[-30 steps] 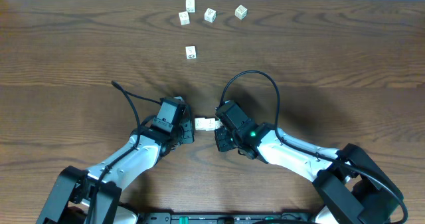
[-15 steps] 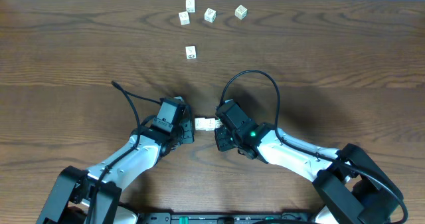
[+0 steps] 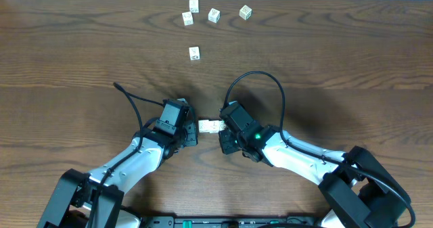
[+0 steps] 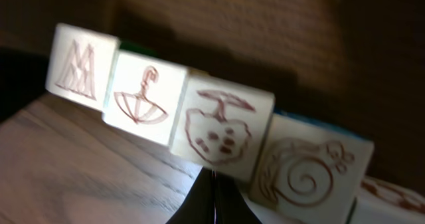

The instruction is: Lift 5 blocks

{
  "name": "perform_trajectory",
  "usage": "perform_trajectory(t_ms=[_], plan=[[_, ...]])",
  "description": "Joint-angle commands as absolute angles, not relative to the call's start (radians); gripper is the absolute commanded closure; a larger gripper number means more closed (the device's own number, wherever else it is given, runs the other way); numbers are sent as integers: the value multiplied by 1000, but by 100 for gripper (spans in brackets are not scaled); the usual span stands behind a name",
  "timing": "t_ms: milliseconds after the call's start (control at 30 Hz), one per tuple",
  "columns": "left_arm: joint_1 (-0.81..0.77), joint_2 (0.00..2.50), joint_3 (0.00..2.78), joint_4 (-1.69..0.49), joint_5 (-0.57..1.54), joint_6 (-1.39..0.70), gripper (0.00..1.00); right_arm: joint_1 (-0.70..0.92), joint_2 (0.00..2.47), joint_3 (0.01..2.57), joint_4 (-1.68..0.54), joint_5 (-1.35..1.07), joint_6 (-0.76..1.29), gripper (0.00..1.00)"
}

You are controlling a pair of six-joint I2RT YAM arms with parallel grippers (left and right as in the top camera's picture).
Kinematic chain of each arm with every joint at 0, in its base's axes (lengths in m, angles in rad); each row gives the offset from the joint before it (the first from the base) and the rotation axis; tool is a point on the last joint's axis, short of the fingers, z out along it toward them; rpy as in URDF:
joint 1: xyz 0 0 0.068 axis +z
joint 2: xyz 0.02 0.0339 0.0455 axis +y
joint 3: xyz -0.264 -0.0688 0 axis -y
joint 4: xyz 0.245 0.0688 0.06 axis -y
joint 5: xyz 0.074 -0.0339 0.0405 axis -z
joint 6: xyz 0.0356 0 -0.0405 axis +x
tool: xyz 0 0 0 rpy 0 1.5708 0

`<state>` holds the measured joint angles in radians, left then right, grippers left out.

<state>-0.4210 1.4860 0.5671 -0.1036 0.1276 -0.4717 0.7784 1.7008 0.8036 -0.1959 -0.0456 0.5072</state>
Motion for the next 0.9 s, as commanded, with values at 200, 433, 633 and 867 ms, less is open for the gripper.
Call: perform_trajectory(t_ms=[200, 433, 633, 867], plan=[[-422, 1475, 562, -112, 114, -465, 93, 780, 1705, 806, -257, -60, 510, 99], [-422, 1475, 562, -112, 114, -465, 93, 778, 1705, 806, -254, -32, 520, 99], [-422, 1475, 562, -112, 115, -465, 93, 778, 1705, 806, -258, 17, 520, 99], [-422, 1475, 562, -112, 115, -465, 93, 775, 1705, 806, -297, 41, 565, 99]])
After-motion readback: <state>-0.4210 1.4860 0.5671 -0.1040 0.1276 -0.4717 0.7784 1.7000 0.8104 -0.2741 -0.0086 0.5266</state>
